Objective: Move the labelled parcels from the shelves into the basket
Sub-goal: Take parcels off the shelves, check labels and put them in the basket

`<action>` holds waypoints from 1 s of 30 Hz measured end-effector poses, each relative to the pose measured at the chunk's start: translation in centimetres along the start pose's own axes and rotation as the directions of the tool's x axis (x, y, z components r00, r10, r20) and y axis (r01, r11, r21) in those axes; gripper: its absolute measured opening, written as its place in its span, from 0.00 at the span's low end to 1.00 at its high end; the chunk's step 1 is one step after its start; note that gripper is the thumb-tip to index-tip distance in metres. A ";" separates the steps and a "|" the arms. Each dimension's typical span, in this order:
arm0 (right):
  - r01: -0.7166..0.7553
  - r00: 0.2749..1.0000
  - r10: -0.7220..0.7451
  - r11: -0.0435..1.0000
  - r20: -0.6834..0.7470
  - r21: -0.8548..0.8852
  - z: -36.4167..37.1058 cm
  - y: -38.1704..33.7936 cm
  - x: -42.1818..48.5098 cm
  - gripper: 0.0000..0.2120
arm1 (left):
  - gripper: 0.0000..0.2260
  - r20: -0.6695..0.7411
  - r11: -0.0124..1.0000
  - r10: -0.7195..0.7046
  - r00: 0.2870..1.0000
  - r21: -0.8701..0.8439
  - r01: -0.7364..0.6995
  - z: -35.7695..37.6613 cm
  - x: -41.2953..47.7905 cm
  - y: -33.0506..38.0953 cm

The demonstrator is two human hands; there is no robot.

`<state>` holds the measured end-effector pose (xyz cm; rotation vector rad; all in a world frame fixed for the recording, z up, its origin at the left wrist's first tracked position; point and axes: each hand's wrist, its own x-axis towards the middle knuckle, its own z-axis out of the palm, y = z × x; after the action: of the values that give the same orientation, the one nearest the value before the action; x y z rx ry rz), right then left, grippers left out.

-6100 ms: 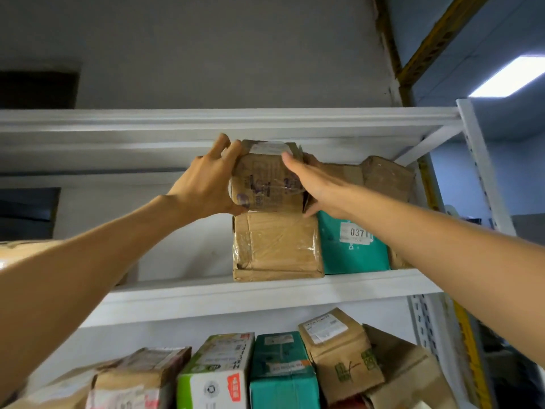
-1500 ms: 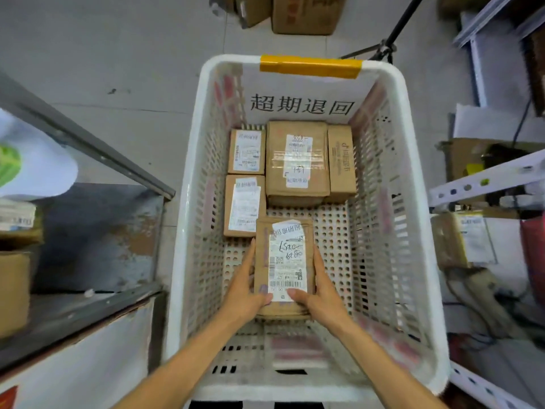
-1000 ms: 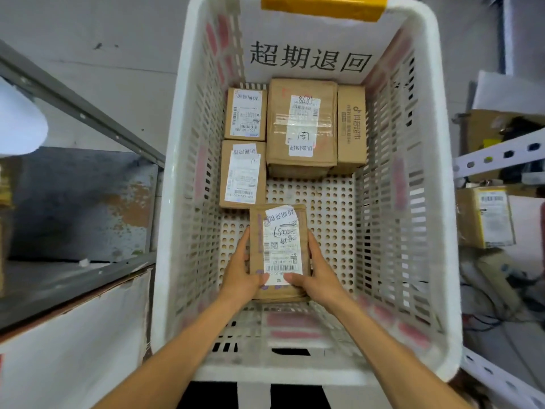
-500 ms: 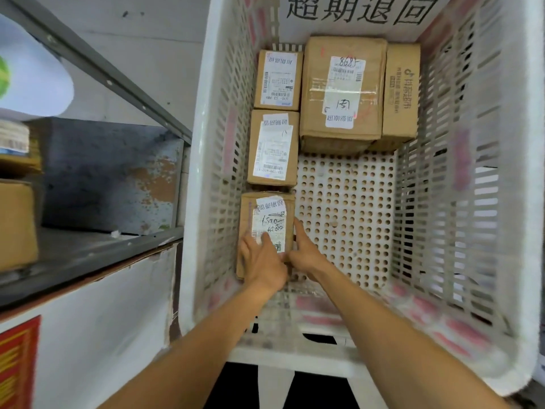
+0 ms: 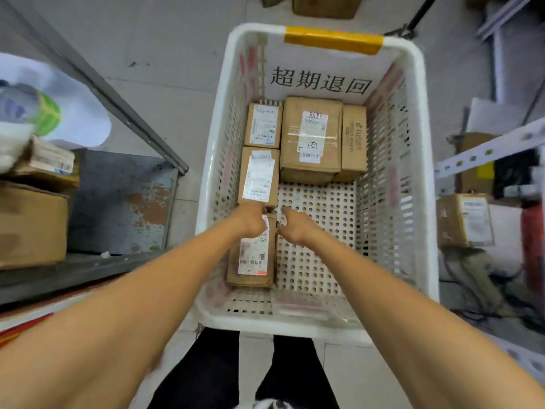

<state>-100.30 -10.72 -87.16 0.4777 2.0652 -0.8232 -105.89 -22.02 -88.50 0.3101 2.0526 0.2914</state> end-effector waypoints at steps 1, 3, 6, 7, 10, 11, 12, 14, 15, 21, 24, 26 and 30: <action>0.032 0.999 -0.034 0.998 -0.016 -0.062 -1.7 -1.0 -1.1 0.26 | 0.20 -0.032 1.000 0.030 0.999 0.006 -0.030 -1.7 -0.8 0.8; 0.083 0.994 -0.093 0.984 -0.056 -0.156 -4.9 -2.9 -3.4 0.28 | 0.21 -0.078 0.996 0.086 0.993 0.035 -0.083 -4.9 -2.6 2.3; 0.131 0.965 -0.176 0.966 -0.195 -0.223 -9.8 -5.9 -6.8 0.26 | 0.21 -0.156 0.981 0.172 0.973 0.121 -0.154 -9.9 -6.1 4.5; 0.151 0.943 -0.215 0.957 -0.255 -0.248 -11.4 -6.9 -7.9 0.26 | 0.20 -0.180 0.971 0.205 0.962 0.161 -0.177 -11.5 -7.3 5.3; 0.154 0.897 -0.268 0.935 -0.352 -0.319 -15.9 -9.9 -11.7 0.25 | 0.18 -0.204 0.934 0.289 0.935 0.277 -0.228 -16.5 -11.2 7.9; 0.145 0.889 -0.279 0.924 -0.363 -0.354 -17.3 -10.9 -13.0 0.25 | 0.17 -0.216 0.923 0.308 0.927 0.307 -0.235 -18.1 -12.5 8.6; 0.136 0.883 -0.289 0.911 -0.369 -0.390 -18.5 -11.8 -14.3 0.25 | 0.17 -0.233 0.912 0.324 0.917 0.333 -0.238 -19.6 -13.8 9.4; 0.128 0.868 -0.318 0.885 -0.382 -0.447 -20.6 -13.7 -17.0 0.25 | 0.16 -0.270 0.885 0.367 0.890 0.394 -0.246 -22.7 -16.6 10.6; 0.130 0.859 -0.335 0.874 -0.388 -0.468 -21.5 -14.5 -18.3 0.25 | 0.16 -0.284 0.871 0.385 0.878 0.427 -0.244 -24.1 -17.9 11.2; 0.127 0.791 -0.400 0.847 -0.462 -0.517 -26.2 -18.5 -25.6 0.23 | 0.16 -0.374 0.832 0.461 0.805 0.497 -0.245 -30.6 -24.2 13.8; 0.156 0.740 -0.458 0.829 -0.493 -0.537 -27.9 -19.6 -28.6 0.21 | 0.17 -0.451 0.831 0.487 0.748 0.503 -0.237 -32.6 -26.8 14.3; 0.192 0.707 -0.498 0.818 -0.502 -0.542 -28.5 -19.9 -30.2 0.22 | 0.19 -0.473 0.832 0.492 0.730 0.503 -0.235 -33.4 -28.7 14.5; 0.248 0.676 -0.577 0.764 -0.459 -0.596 -29.3 -20.5 -32.7 0.24 | 0.16 -0.524 0.860 0.466 0.713 0.456 -0.227 -33.5 -32.7 14.5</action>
<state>-110.26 -6.00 -40.01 -0.0703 2.9777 -0.3552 -118.59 -21.99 -41.14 0.9595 2.7055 0.2672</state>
